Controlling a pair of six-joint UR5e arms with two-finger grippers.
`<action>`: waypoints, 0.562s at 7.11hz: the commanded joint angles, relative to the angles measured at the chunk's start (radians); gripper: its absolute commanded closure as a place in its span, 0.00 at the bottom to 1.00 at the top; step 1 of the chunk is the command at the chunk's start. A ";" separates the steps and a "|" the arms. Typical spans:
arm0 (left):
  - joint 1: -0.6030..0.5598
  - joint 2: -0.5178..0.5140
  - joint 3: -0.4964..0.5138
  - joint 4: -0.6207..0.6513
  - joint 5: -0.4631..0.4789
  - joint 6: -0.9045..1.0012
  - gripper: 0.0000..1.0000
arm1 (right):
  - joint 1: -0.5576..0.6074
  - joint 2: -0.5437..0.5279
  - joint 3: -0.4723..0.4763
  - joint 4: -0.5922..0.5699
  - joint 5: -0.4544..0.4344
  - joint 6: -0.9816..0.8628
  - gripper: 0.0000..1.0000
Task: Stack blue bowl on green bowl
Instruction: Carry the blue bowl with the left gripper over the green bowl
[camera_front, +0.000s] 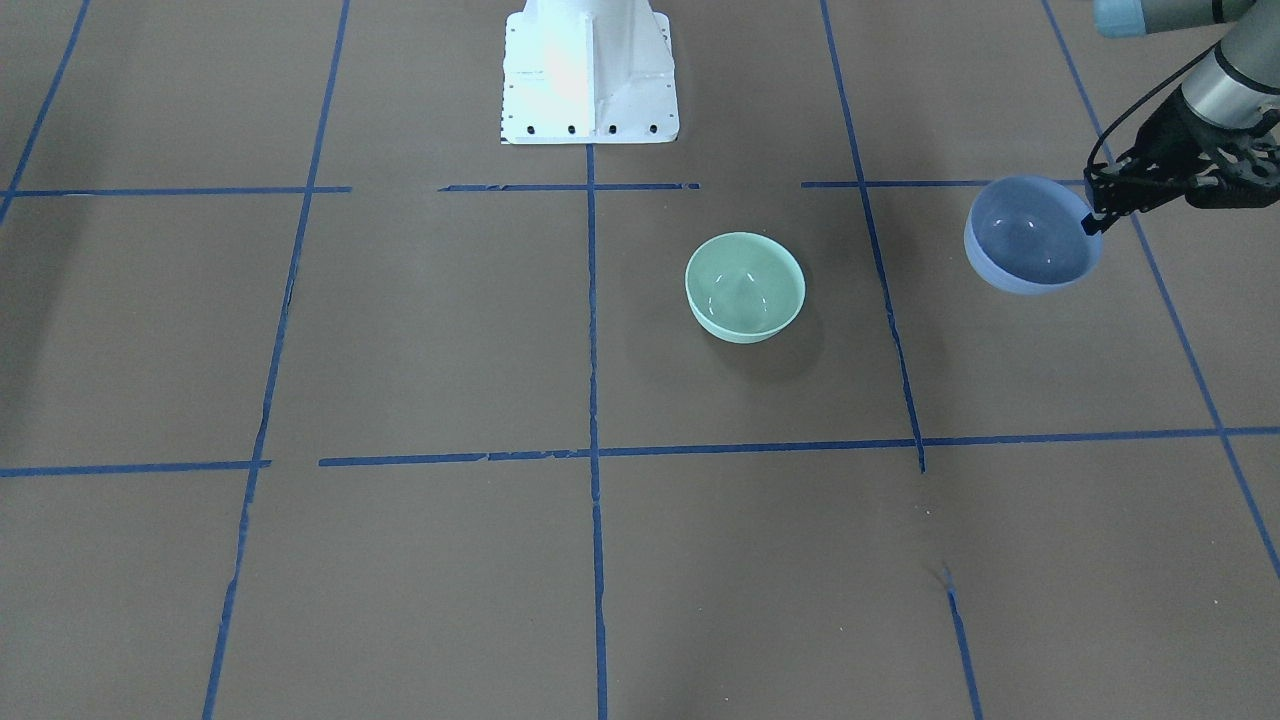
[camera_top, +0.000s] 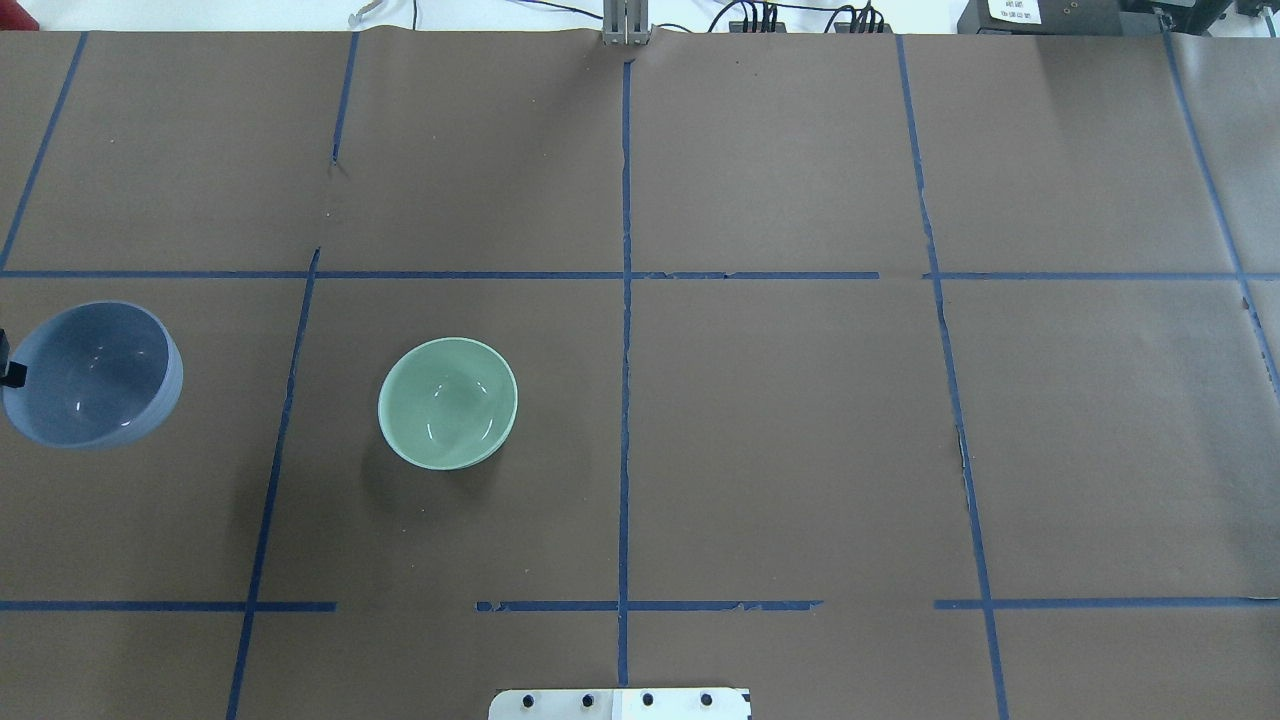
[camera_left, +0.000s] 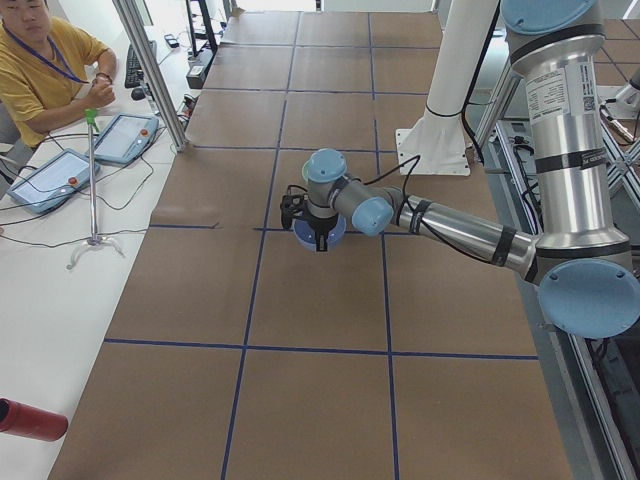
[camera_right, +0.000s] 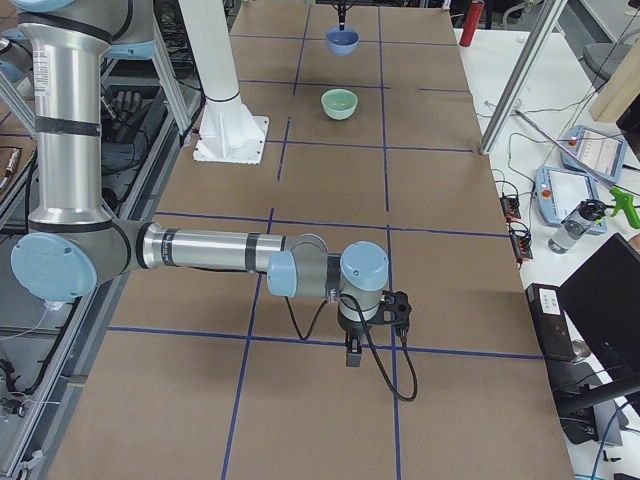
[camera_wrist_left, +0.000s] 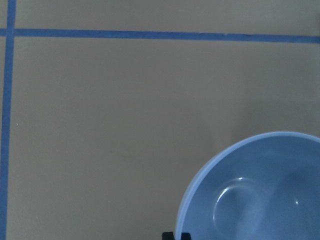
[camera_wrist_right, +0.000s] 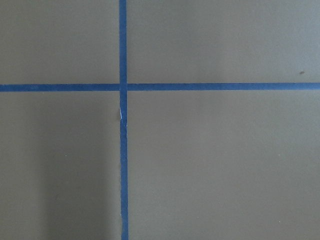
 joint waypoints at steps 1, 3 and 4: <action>0.130 -0.168 -0.064 0.077 0.001 -0.330 1.00 | 0.000 0.000 0.000 0.000 0.000 0.000 0.00; 0.261 -0.403 -0.009 0.182 0.011 -0.547 1.00 | 0.000 0.000 0.000 0.000 0.002 0.002 0.00; 0.307 -0.483 0.071 0.186 0.074 -0.620 1.00 | 0.000 0.000 0.000 0.000 0.002 0.000 0.00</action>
